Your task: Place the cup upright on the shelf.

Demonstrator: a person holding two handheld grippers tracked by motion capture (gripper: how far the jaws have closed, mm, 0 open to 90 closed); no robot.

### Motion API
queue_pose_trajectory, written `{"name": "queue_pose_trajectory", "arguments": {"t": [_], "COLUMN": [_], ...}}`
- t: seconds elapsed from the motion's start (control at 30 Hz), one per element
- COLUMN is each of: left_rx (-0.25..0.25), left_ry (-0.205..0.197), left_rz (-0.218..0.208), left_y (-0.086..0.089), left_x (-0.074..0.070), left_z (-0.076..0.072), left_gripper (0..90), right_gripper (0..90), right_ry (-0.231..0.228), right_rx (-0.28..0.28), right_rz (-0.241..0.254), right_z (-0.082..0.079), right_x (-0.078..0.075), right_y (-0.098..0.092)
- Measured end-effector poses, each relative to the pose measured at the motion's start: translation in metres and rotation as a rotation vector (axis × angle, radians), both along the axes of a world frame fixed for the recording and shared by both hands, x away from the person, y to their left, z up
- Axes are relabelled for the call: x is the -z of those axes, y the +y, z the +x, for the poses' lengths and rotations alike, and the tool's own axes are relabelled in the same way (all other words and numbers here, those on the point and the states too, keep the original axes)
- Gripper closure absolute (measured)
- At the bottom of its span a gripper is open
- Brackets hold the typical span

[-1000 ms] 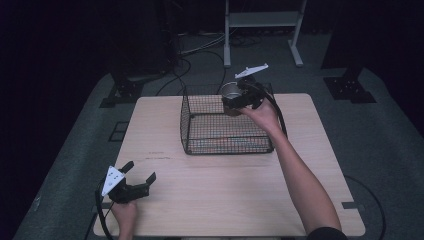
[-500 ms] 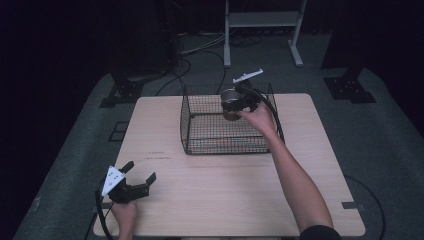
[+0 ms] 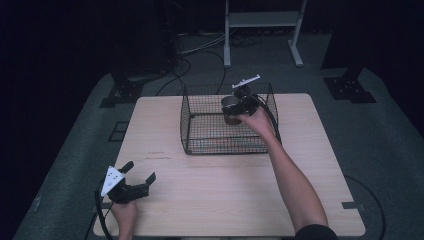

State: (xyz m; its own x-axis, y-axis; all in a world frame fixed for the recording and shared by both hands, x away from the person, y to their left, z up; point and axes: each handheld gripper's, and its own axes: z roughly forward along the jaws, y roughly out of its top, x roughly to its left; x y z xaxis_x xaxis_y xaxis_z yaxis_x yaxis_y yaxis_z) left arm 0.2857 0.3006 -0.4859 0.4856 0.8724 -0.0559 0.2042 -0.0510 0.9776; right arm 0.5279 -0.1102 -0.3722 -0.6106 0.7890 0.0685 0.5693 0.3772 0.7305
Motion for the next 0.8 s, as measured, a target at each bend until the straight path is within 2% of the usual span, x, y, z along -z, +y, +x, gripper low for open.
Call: {"name": "queue_pose_trajectory", "arguments": {"t": [0.23, 0.33, 0.43, 0.57, 0.8], "left_rx": [0.001, 0.003, 0.002, 0.003, 0.003], "left_ry": [0.006, 0.004, 0.007, 0.006, 0.004], "left_rz": [-0.001, 0.0, -0.001, 0.001, 0.001], "left_y": [0.001, 0.001, 0.001, 0.001, 0.001], "left_x": [0.0, 0.0, 0.0, 0.0, 0.0], "left_z": [0.0, 0.0, 0.0, 0.0, 0.0], "left_gripper": [0.0, 0.0, 0.0, 0.0, 0.0], "right_gripper": [17.4, 17.4, 17.3, 16.8, 16.3], "right_ry": [0.016, 0.021, 0.046, 0.058, 0.082], "right_rx": [0.001, 0.007, 0.015, 0.008, 0.012], "right_rz": [0.01, 0.004, 0.0, -0.028, -0.035], "right_z": [0.004, 0.006, 0.008, 0.011, 0.013], "right_x": [0.005, 0.007, 0.011, 0.017, 0.023], "right_y": [0.003, 0.003, 0.003, 0.003, 0.003]}}
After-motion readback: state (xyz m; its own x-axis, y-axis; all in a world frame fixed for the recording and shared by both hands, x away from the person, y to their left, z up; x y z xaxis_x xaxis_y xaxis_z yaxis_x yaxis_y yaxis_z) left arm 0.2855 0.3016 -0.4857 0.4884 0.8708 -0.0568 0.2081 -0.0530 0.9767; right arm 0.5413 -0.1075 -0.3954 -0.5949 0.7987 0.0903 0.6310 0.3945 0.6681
